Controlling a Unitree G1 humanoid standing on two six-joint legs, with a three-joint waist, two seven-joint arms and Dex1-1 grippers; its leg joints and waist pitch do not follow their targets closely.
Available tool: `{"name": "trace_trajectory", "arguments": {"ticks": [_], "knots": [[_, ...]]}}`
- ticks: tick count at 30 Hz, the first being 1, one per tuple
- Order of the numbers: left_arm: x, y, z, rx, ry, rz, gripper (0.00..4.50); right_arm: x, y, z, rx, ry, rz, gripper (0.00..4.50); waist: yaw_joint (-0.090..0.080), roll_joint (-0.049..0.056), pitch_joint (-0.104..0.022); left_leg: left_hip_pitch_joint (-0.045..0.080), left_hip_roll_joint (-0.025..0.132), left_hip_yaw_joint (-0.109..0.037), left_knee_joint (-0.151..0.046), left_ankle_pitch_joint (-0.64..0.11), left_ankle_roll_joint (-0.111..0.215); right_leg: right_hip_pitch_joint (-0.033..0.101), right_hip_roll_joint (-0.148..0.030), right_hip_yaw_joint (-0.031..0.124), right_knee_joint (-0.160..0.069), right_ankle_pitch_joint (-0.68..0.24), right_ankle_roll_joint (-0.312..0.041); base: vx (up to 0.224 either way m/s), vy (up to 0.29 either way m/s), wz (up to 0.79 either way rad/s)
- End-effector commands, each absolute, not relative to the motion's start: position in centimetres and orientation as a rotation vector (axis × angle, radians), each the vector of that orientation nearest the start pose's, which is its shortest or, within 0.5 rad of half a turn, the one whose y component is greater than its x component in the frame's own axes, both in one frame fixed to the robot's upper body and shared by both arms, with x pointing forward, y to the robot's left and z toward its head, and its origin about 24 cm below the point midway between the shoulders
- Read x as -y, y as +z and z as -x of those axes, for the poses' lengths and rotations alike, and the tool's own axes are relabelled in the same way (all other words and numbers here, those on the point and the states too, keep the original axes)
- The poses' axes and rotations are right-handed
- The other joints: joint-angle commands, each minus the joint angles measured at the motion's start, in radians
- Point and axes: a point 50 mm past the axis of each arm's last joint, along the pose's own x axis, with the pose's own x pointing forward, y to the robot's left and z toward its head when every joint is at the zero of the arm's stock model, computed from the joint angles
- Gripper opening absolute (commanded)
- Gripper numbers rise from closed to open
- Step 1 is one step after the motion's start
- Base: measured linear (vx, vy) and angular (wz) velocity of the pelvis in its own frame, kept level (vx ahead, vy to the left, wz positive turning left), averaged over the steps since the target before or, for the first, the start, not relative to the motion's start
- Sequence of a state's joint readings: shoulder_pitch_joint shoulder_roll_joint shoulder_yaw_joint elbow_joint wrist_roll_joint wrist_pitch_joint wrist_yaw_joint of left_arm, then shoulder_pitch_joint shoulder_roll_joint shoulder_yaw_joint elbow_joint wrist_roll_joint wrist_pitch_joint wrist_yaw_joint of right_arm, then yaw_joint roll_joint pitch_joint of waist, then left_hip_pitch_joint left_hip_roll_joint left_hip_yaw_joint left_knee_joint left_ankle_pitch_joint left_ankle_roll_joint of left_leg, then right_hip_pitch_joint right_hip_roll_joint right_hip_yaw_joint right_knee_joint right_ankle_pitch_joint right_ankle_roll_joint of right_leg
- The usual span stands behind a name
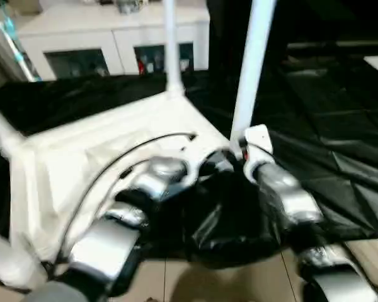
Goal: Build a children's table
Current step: Rotate leg to tighten
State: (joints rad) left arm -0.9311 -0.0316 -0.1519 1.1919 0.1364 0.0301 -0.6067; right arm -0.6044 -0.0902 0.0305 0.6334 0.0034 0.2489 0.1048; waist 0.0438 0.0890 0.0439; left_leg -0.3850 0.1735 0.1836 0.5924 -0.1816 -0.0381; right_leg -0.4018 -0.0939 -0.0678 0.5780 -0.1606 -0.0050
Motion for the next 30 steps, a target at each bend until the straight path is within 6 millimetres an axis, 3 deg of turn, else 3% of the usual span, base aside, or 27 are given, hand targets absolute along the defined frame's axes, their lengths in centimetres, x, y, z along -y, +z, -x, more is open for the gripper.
{"name": "trace_trajectory", "arguments": {"ticks": [1, 4, 7, 9, 10, 16, 18, 19, 23, 24, 26, 28, 30], "knots": [[-3.2, 5.5, -36.4, -0.376, -0.862, -0.284, 0.0, 12.2, 3.3, -35.1, -0.365, 0.152, 0.143, 2.63, -0.004, -0.019, -0.068, 0.017, 0.039, -0.02, -0.07, -0.208, 0.049, 0.046, -0.057, 0.032, -0.075, -0.267, -0.201, 0.0, 0.0, 0.0], [-2.5, 5.9, -36.5, -0.364, -0.852, -0.288, 0.0, 10.6, 3.8, -35.5, -0.343, 0.188, 0.126, 2.63, 0.0, -0.02, -0.073, 0.012, 0.037, -0.018, -0.063, -0.161, 0.094, 0.051, -0.059, 0.03, -0.068, -0.202, -0.219, 0.0, 0.0, 0.0], [-2.5, 5.9, -36.6, -0.366, -0.848, -0.289, 0.0, 10.0, 4.0, -35.6, -0.324, 0.216, 0.119, 2.63, 0.001, -0.019, -0.074, 0.01, 0.039, -0.019, -0.061, -0.136, 0.114, 0.054, -0.059, 0.028, -0.063, -0.166, -0.228, 0.0, 0.0, 0.0], [-3.0, 5.6, -36.6, -0.376, -0.848, -0.296, 0.0, 10.4, 4.3, -35.7, -0.296, 0.224, 0.071, 3.19, 0.001, -0.025, -0.073, 0.011, 0.039, -0.018, -0.062, -0.143, 0.123, 0.055, -0.059, 0.028, -0.062, -0.17, -0.235, 0.0, 0.0, 0.0], [-3.0, 5.6, -36.6, -0.376, -0.848, -0.296, 0.0, 10.4, 4.3, -35.7, -0.296, 0.224, 0.071, 3.33, 0.002, -0.023, -0.071, 0.012, 0.04, -0.018, -0.062, -0.15, 0.126, 0.054, -0.06, 0.028, -0.065, -0.183, -0.235, 0.0, 0.0, 0.0], [-3.9, 5.2, -36.5, -0.387, -0.87, -0.321, 0.0, 12.5, 5.2, -36.0, -0.236, 0.221, 0.12, 3.79, 0.001, -0.024, -0.07, 0.011, 0.04, -0.018, -0.064, -0.171, 0.115, 0.056, -0.06, 0.027, -0.068, -0.224, -0.223, 0.0, 0.0, 0.0], [-4.4, 5.4, -36.5, -0.363, -0.92, -0.313, 0.0, 14.5, 5.9, -36.1, -0.197, 0.236, 0.272, 3.98, 0.001, -0.019, -0.07, 0.011, 0.039, -0.018, -0.063, -0.163, 0.114, 0.056, -0.057, 0.027, -0.068, -0.209, -0.223, 0.0, 0.0, 0.0], [-4.4, 5.4, -36.5, -0.363, -0.92, -0.313, 0.0, 14.5, 5.9, -36.1, -0.197, 0.236, 0.272, 4.11, 0.001, -0.021, -0.072, 0.01, 0.039, -0.017, -0.06, -0.152, 0.119, 0.056, -0.057, 0.027, -0.064, -0.181, -0.228, 0.0, 0.0, 0.0], [-5.3, 5.5, -36.3, -0.34, -1.001, -0.305, 0.0, 16.1, 6.8, -35.3, -0.167, 0.408, 0.309, 4.42, 0.01, -0.023, -0.074, 0.005, 0.039, -0.015, -0.053, -0.119, 0.167, 0.062, -0.057, 0.028, -0.055, -0.11, -0.248, 0.0, 0.0, 0.0], [-5.7, 5.4, -36.2, -0.342, -1.017, -0.318, 0.0, 16.3, 7.0, -34.9, -0.157, 0.472, 0.296, 4.42, 0.014, -0.017, -0.077, 0.006, 0.041, -0.016, -0.05, -0.103, 0.175, 0.06, -0.059, 0.027, -0.05, -0.089, -0.258, 0.0, 0.0, 0.0], [-6.4, 5.3, -35.9, -0.336, -1.083, -0.341, 0.0, 16.8, 7.4, -33.8, -0.138, 0.602, 0.291, 4.42, 0.022, -0.021, -0.075, 0.005, 0.045, -0.016, -0.049, -0.103, 0.194, 0.062, -0.058, 0.027, -0.048, -0.074, -0.254, 0.0, 0.0, 0.0], [-6.8, 5.3, -35.3, -0.323, -1.202, -0.345, 0.0, 17.3, 7.7, -32.4, -0.141, 0.737, 0.275, 4.42, 0.027, -0.023, -0.072, 0.004, 0.046, -0.016, -0.05, -0.119, 0.207, 0.066, -0.057, 0.025, -0.052, -0.1, -0.251, 0.0, 0.0, 0.0], [-7.2, 5.2, -34.7, -0.329, -1.304, -0.347, 0.0, 17.8, 7.8, -31.5, -0.158, 0.819, 0.274, 4.42, 0.027, -0.022, -0.073, 0.005, 0.047, -0.015, -0.05, -0.126, 0.202, 0.06, -0.057, 0.025, -0.054, -0.125, -0.255, 0.0, 0.0, 0.0]]}}
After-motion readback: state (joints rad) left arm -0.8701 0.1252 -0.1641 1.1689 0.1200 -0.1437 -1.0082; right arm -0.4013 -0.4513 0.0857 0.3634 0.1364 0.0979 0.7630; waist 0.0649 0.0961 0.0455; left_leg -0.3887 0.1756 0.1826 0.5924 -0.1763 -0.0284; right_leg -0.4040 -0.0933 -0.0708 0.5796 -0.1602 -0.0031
